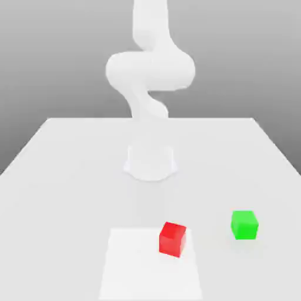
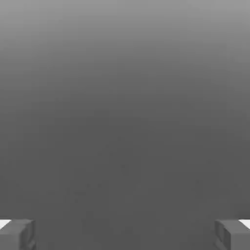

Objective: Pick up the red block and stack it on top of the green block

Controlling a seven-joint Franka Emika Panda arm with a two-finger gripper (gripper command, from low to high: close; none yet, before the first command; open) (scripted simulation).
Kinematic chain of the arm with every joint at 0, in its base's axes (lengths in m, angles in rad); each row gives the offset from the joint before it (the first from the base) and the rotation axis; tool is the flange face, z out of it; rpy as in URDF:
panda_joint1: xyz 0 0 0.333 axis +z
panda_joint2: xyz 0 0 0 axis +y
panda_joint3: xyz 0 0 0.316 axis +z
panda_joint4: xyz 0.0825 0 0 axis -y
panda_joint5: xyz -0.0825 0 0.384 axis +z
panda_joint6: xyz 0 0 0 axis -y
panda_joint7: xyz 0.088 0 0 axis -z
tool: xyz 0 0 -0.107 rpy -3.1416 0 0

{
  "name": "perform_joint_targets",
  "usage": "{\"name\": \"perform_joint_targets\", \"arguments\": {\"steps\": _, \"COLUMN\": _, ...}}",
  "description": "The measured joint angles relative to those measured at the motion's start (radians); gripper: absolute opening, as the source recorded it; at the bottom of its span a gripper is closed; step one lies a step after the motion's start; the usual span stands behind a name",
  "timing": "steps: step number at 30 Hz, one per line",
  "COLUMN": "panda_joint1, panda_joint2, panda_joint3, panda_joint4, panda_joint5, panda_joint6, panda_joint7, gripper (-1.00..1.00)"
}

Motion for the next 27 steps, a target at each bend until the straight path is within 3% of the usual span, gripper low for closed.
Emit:
{"name": "perform_joint_targets", "arguments": {"steps": 12, "panda_joint1": 0.251, "panda_joint2": 0.397, "panda_joint3": -0.178, "panda_joint4": -0.255, "panda_joint5": 0.085, "panda_joint6": 0.241, "panda_joint7": -0.589, "gripper": 0.0}}
{"name": "perform_joint_targets", "arguments": {"steps": 17, "panda_joint1": 0.307, "panda_joint2": 0.552, "panda_joint3": -0.193, "panda_joint4": -0.36, "panda_joint5": 0.08, "panda_joint6": 0.341, "panda_joint7": -0.8, "gripper": 0.0}}
{"name": "perform_joint_targets", "arguments": {"steps": 21, "panda_joint1": 0.318, "panda_joint2": 0.662, "panda_joint3": -0.189, "panda_joint4": -0.445, "panda_joint5": 0.007, "panda_joint6": 0.423, "panda_joint7": -0.919, "gripper": 0.0}}
{"name": "perform_joint_targets", "arguments": {"steps": 27, "panda_joint1": 0.321, "panda_joint2": 0.774, "panda_joint3": -0.179, "panda_joint4": -0.453, "panda_joint5": 0.023, "panda_joint6": 0.516, "panda_joint7": -0.993, "gripper": 0.0}}
